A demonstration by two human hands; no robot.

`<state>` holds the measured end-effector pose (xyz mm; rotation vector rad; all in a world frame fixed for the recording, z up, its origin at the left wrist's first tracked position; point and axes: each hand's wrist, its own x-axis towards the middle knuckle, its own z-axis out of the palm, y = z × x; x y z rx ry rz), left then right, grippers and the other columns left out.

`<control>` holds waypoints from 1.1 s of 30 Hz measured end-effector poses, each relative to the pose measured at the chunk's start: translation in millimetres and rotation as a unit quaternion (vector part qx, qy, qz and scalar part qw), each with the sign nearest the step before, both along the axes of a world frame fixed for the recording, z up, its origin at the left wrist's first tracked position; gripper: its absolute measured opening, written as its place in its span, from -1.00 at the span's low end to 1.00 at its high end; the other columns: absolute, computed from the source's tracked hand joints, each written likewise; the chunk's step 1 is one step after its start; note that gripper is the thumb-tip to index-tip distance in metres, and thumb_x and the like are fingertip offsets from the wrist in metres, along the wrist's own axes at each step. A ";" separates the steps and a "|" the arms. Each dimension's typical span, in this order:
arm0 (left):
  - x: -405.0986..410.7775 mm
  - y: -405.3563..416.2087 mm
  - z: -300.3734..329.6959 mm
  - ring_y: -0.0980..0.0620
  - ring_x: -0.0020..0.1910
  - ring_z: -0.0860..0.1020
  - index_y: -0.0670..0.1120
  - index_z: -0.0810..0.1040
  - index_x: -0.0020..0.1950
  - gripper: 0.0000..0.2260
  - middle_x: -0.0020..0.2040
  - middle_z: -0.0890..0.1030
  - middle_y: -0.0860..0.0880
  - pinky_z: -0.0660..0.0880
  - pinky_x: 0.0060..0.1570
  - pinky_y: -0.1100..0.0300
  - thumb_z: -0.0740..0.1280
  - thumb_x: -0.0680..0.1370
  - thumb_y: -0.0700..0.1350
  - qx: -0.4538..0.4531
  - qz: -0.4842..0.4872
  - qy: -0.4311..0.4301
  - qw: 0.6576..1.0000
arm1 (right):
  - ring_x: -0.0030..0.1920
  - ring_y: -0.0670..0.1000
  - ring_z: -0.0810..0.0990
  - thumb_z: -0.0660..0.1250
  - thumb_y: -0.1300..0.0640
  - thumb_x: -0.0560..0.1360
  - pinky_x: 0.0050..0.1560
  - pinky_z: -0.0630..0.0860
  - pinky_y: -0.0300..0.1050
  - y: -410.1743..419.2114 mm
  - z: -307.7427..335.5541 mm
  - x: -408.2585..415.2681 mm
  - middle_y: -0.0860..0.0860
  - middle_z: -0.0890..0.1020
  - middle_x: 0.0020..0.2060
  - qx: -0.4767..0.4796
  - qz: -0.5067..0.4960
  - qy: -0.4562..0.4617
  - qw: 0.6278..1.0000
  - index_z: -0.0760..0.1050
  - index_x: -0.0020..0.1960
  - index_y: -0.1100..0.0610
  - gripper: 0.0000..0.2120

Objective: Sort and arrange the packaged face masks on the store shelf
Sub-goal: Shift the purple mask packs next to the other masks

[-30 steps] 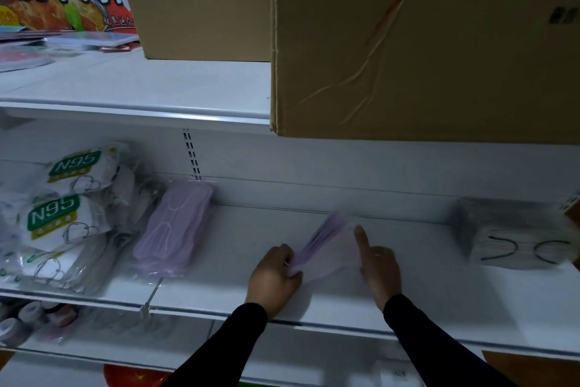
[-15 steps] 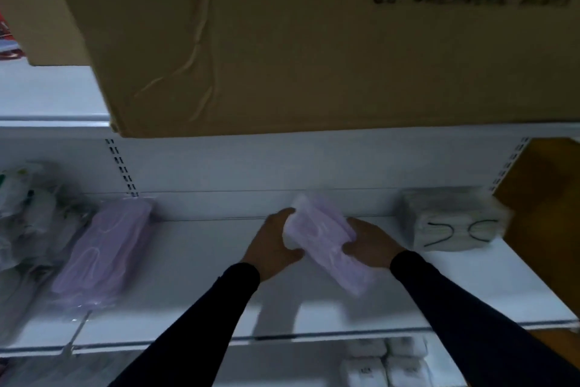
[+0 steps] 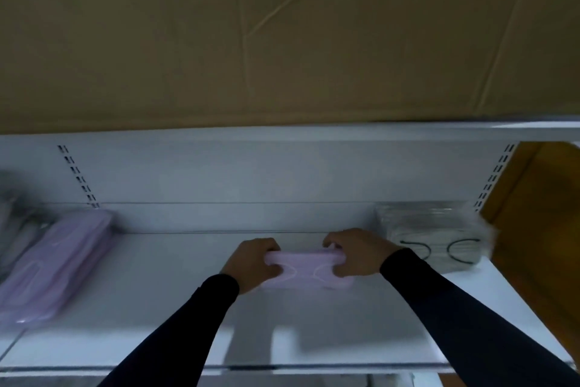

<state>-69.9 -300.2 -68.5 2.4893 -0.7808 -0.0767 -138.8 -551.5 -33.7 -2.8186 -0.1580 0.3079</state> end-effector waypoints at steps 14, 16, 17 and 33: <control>28.9 -12.8 -6.3 0.03 -0.05 0.52 0.00 0.37 0.32 -0.24 0.07 0.54 -0.04 0.40 -0.12 0.41 0.50 0.15 0.05 -0.213 0.114 0.120 0.963 | -0.06 0.05 0.49 0.52 0.22 0.34 -0.11 0.33 -0.20 3.0 -64.3 7.2 0.04 0.51 -0.08 0.359 -0.342 -0.158 0.854 0.37 0.03 0.13 -0.61; 26.9 -9.3 -23.1 -0.01 0.02 0.52 0.00 0.24 0.44 -0.08 0.14 0.52 -0.10 0.47 0.03 0.28 0.55 0.13 -0.05 -0.289 0.137 0.181 0.930 | -0.11 0.05 0.46 0.49 0.28 0.35 -0.20 0.35 -0.26 2.8 -68.5 10.1 0.00 0.46 -0.19 0.371 -0.344 -0.164 0.847 0.36 -0.03 0.15 -0.66; 26.3 -8.4 -31.8 -0.02 0.07 0.52 -0.02 0.23 0.45 -0.04 0.17 0.52 -0.11 0.48 0.07 0.21 0.57 0.11 -0.05 -0.301 0.149 0.195 0.921 | -0.15 0.04 0.43 0.47 0.32 0.36 -0.28 0.34 -0.37 3.4 -68.7 10.4 -0.03 0.43 -0.24 0.374 -0.341 -0.166 0.846 0.35 -0.06 0.16 -0.68; 32.7 -44.6 -39.5 0.07 -0.25 0.48 -0.17 0.31 0.25 -0.42 -0.09 0.51 -0.06 0.43 -0.29 0.37 0.47 0.30 -0.27 -0.320 0.193 0.156 0.914 | -0.02 0.11 0.56 0.39 0.27 0.44 -0.02 0.40 -0.12 6.1 -68.7 24.4 0.08 0.55 -0.04 0.361 -0.341 -0.222 0.839 0.37 0.10 0.12 -0.70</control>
